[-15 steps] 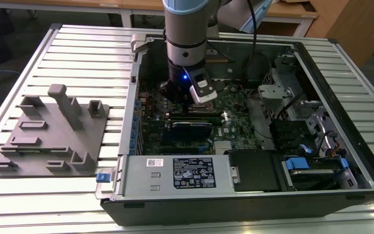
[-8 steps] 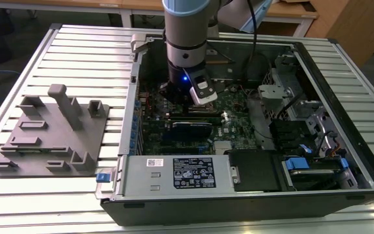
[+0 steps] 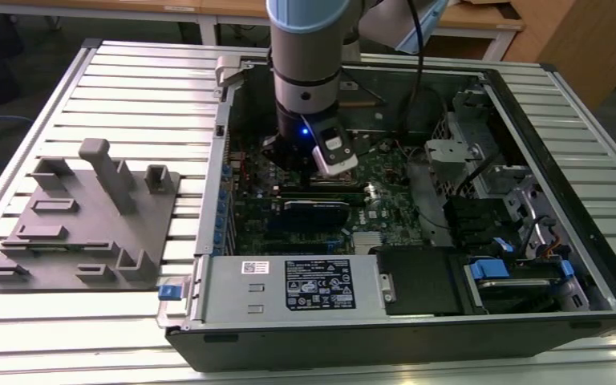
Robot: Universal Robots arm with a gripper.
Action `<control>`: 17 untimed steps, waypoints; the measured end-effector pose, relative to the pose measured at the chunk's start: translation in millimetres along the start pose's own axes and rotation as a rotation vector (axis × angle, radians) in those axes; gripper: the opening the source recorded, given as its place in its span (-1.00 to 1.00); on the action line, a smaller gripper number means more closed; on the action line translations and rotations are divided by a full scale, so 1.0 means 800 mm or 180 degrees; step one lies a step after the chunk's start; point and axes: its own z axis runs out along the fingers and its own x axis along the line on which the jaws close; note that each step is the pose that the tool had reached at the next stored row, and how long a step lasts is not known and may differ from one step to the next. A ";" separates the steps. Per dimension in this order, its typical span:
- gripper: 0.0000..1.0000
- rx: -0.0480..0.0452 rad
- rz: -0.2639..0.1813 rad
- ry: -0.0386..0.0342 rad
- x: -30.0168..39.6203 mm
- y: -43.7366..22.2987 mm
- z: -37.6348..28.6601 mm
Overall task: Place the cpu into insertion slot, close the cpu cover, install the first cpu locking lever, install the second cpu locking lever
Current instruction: 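Install the second cpu locking lever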
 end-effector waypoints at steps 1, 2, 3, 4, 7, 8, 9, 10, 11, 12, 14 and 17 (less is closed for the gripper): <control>-0.80 -0.0013 -0.0001 0.0001 0.0000 -0.0007 0.0003; -0.80 -0.0028 0.0000 0.0003 0.0000 -0.0013 0.0007; -0.80 -0.0047 0.0000 0.0004 0.0000 -0.0018 0.0013; -0.80 -0.0072 0.0001 0.0006 0.0001 -0.0023 0.0019; -0.80 -0.0162 0.0006 0.0014 0.0001 -0.0041 0.0028; -0.80 -0.0183 0.0007 0.0016 0.0001 -0.0050 0.0031; -0.80 -0.0195 0.0008 0.0017 0.0000 -0.0060 0.0034; -0.80 -0.0201 0.0008 0.0017 -0.0001 -0.0073 0.0037; -0.80 -0.0206 0.0008 0.0018 -0.0002 -0.0088 0.0040; -0.80 -0.0211 0.0009 0.0018 -0.0003 -0.0103 0.0044; -0.80 -0.0233 0.0010 0.0020 -0.0005 -0.0132 0.0047; -0.80 -0.0245 0.0011 0.0021 -0.0005 -0.0140 0.0046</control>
